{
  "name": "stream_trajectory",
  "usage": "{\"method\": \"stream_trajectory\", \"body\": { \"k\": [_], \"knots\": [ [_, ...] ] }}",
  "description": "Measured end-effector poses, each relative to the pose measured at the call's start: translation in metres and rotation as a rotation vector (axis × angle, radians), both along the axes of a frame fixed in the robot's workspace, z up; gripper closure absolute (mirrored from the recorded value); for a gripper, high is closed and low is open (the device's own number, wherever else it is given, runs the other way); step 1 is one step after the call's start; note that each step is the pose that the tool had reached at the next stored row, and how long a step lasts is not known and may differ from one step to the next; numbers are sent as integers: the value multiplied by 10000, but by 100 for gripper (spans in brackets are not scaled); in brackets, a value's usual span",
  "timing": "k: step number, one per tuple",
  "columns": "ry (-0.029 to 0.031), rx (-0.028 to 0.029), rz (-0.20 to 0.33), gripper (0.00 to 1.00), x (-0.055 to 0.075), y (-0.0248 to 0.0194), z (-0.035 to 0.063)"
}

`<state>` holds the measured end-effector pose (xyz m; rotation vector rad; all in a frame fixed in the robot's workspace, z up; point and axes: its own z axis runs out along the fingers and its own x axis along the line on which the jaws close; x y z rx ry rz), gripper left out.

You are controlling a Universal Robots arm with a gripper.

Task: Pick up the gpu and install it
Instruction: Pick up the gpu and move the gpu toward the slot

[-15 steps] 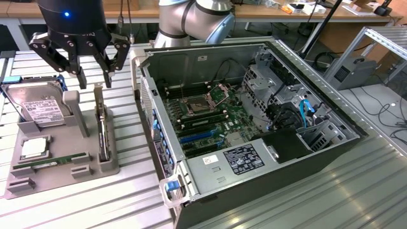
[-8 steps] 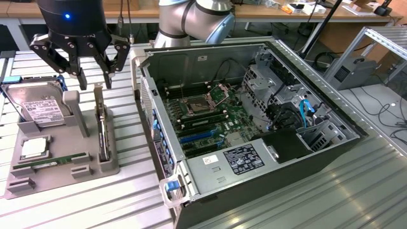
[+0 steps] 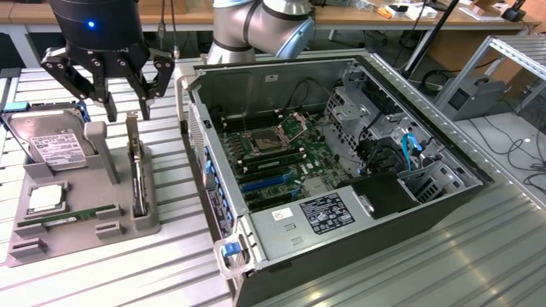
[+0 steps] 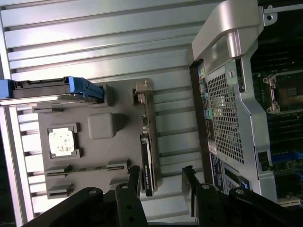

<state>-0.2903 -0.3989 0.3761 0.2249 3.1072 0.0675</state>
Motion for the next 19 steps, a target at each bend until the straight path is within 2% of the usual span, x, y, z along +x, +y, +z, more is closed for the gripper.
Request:
{"method": "stream_trajectory", "body": {
  "k": [19],
  "knots": [
    [1,1,1,52,-1,0,-48]
  ]
}}
